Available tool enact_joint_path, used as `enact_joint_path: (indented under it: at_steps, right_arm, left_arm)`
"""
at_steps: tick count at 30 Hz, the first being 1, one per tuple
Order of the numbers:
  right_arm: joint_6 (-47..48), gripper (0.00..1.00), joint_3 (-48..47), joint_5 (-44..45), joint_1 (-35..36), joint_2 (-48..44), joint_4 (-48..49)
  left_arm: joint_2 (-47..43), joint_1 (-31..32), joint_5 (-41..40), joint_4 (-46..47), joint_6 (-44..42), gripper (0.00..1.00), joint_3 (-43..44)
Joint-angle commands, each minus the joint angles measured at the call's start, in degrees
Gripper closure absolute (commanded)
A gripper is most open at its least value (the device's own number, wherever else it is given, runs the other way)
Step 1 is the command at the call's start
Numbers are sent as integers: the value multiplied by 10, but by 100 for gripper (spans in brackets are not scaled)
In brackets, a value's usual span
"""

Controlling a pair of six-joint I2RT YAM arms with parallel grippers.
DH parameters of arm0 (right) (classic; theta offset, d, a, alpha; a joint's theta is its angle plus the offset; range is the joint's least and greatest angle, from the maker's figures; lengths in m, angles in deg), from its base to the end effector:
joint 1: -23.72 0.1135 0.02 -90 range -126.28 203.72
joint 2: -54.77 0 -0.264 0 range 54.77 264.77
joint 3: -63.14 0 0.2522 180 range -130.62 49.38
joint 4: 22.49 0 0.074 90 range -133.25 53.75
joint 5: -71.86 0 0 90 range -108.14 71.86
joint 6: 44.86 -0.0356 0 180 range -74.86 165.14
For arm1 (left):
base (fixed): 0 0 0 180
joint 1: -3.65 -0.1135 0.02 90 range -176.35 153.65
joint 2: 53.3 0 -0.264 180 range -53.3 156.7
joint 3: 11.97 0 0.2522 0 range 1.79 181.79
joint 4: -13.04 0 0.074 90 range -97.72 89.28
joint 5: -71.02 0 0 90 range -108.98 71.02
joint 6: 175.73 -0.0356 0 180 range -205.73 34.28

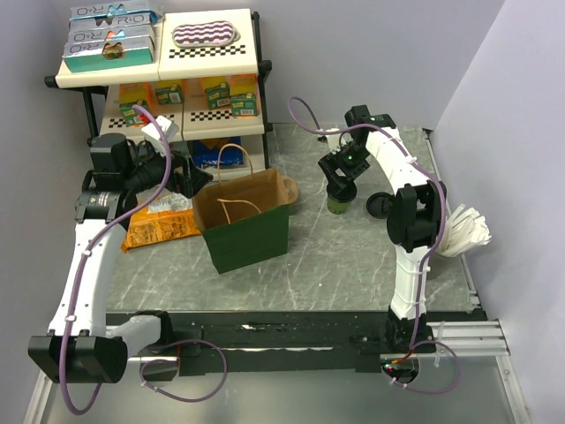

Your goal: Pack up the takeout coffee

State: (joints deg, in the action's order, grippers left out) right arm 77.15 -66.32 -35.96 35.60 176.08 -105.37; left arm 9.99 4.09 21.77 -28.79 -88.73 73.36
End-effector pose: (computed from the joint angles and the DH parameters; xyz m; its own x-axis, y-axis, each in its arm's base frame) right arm 0.4237 0.1003 0.2707 -0.6548 -0.6534 -0.3798 -0.7335 0.6706 0.1107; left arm 0.2299 -0.0250 0.4098 -0.3057 0.0420 -0.9512 0.6369 0.7517 -0.1715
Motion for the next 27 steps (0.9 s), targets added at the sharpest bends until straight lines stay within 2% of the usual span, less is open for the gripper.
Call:
enact_joint_path:
  at_steps: [1,11,21,27]
  right_arm:
    - [4,27,-22,2,4,-14,-23]
    - [7,29,-17,-12,4,-89,-39]
    - [7,32,-20,-62,4,-157,-53]
    - [10,33,-53,-108,4,-211,-57]
  left_arm:
    - [6,-3,7,8,-17,2,15]
    - [36,-3,3,-22,-69,2,29]
    - [75,-3,59,-59,-101,4,45]
    - [102,-3,98,-72,-110,10,53]
